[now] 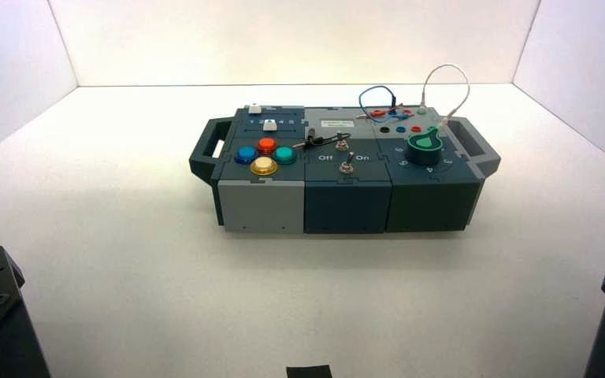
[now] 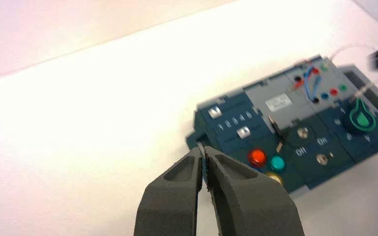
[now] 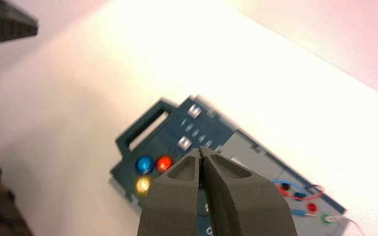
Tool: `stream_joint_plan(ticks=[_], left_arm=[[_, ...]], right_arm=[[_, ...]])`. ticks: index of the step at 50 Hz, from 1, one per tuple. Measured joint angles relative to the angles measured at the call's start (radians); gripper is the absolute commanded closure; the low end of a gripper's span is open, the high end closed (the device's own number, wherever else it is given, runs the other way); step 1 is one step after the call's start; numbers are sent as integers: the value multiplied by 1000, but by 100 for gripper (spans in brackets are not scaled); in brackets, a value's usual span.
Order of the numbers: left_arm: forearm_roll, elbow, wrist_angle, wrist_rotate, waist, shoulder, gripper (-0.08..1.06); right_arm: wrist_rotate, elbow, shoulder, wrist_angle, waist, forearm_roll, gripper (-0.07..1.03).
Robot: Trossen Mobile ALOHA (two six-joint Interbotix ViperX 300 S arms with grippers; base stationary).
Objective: Push the green button.
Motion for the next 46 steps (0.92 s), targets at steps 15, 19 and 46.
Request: stream_joint_plan(ticks=[15,19,46], left_arm=[[18,25,26,0,25,-80,95],[18,31,31,0,25,-91,96],[0,83,49,-6,26,-106,96]], right_arm=[[0,140,-155,-29,-37,35,99],[0,166,-175,-29,-41,35,99],[-2,275,-206,-41,-100,35,99]])
